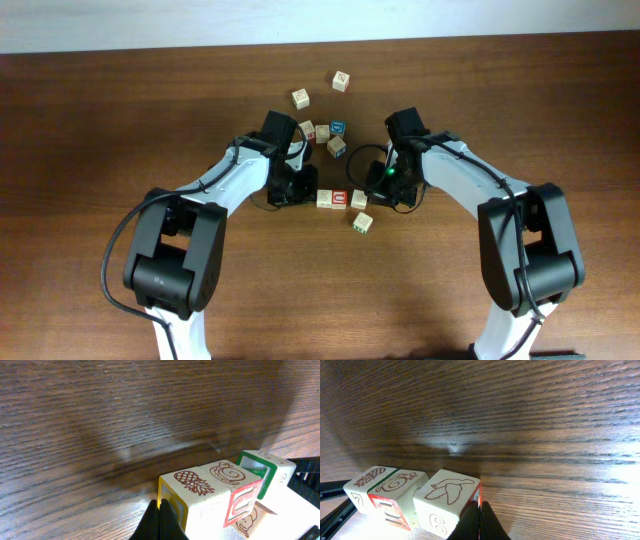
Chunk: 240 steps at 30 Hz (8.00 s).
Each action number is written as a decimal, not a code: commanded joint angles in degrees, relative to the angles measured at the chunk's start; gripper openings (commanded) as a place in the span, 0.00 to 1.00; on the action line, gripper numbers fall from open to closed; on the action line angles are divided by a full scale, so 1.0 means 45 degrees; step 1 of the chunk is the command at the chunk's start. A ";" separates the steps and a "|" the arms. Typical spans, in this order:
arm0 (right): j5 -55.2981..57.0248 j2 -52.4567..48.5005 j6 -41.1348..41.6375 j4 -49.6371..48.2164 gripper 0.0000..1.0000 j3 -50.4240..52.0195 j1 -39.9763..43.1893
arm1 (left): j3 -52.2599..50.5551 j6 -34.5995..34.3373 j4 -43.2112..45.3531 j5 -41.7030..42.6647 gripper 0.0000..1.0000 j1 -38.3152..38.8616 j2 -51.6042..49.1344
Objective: Rotate 4 blocks
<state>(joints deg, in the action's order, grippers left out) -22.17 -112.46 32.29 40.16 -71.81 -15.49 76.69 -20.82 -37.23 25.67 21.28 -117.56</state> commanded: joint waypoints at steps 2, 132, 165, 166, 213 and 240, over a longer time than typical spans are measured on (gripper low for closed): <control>-0.0282 -0.0092 -0.0083 -0.0442 0.04 0.0112 -0.0248 | -0.0155 -0.0044 0.0019 -0.0044 0.00 0.0073 0.0029; 0.2419 0.1481 0.1753 0.0160 0.04 0.0840 -0.1627 | -0.0155 -0.0087 -0.0112 -0.0325 0.00 0.0083 0.0029; 0.3497 0.1404 0.3259 -0.0325 0.04 0.1209 -0.0612 | -0.0155 -0.0087 -0.0117 -0.0325 0.00 0.0083 0.0029; 0.3497 0.1389 0.3264 -0.0398 0.04 0.1209 -0.0612 | -0.0155 -0.0087 -0.0117 -0.0325 0.00 0.0083 0.0029; 0.0515 -0.0311 -0.0806 -0.1797 0.05 -0.0714 -0.1331 | -0.0155 -0.0083 -0.0170 -0.0330 0.00 0.0083 0.0029; -0.0165 0.2210 -0.1409 0.1938 0.04 -0.1205 0.1719 | -0.0155 0.0442 -0.0223 -0.0282 0.00 0.0083 0.0029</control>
<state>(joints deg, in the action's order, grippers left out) -21.78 -102.15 28.16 47.33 -78.32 -7.97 76.58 -20.60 -38.04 23.79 21.39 -117.56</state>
